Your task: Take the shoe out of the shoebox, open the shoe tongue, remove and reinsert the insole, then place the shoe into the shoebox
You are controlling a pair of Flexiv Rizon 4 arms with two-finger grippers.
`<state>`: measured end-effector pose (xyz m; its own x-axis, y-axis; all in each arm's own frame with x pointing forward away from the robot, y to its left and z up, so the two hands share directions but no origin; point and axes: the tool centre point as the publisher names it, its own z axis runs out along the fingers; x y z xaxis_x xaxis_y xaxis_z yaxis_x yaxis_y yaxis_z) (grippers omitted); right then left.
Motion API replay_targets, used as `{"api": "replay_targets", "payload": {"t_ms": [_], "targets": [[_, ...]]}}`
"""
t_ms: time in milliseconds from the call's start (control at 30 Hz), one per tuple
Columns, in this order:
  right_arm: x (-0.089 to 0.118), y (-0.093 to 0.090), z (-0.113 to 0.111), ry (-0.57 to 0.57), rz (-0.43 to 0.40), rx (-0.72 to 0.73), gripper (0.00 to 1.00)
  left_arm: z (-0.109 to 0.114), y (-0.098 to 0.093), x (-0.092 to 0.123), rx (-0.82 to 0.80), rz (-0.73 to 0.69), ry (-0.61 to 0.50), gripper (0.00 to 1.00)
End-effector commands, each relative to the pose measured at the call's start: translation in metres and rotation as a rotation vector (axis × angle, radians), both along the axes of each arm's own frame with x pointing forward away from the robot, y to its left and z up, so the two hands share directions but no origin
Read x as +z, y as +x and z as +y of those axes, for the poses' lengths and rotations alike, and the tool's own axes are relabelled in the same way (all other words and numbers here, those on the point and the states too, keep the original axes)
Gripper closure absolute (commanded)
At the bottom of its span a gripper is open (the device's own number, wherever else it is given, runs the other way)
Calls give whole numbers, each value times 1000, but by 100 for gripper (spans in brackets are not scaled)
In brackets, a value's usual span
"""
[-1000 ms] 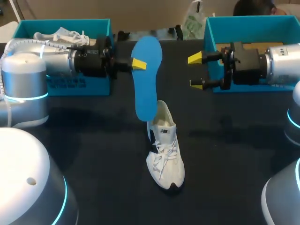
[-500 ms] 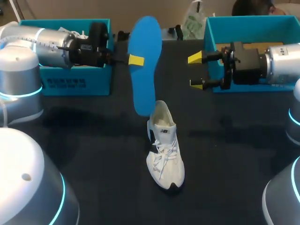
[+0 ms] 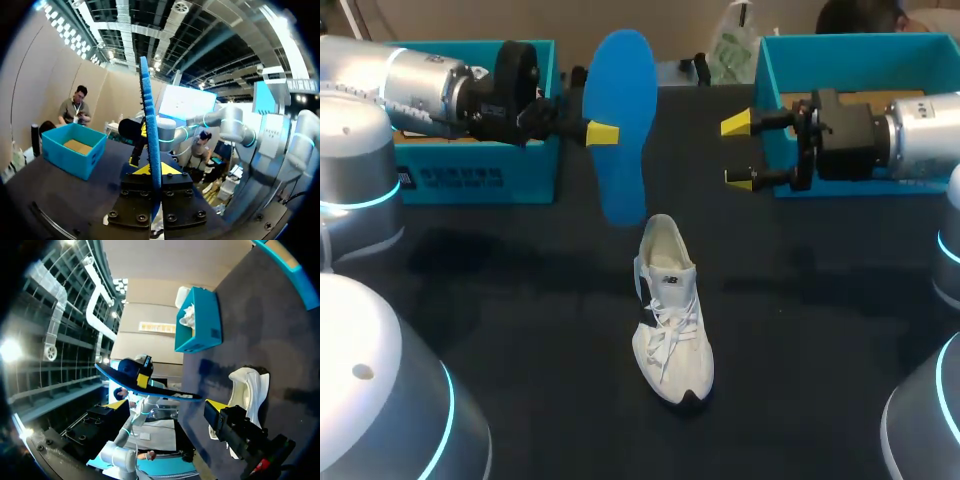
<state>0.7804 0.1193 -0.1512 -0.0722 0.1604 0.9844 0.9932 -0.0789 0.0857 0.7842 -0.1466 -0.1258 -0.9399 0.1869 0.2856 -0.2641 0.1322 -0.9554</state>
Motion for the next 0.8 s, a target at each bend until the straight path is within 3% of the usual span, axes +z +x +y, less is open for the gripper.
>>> {"api": "replay_targets", "payload": {"t_ms": [33,467,600,800], "targets": [[0,1,2,-2,2,-1,0,0,-7,0,143,-198,-31,100],[0,1,2,-2,2,-1,0,0,-7,0,143,-198,-31,100],[0,1,2,-2,2,-1,0,12,-13,-10,59,-455,-120,100],[0,1,2,-2,2,-1,0,24,-5,-12,66,-818,-181,100]]}}
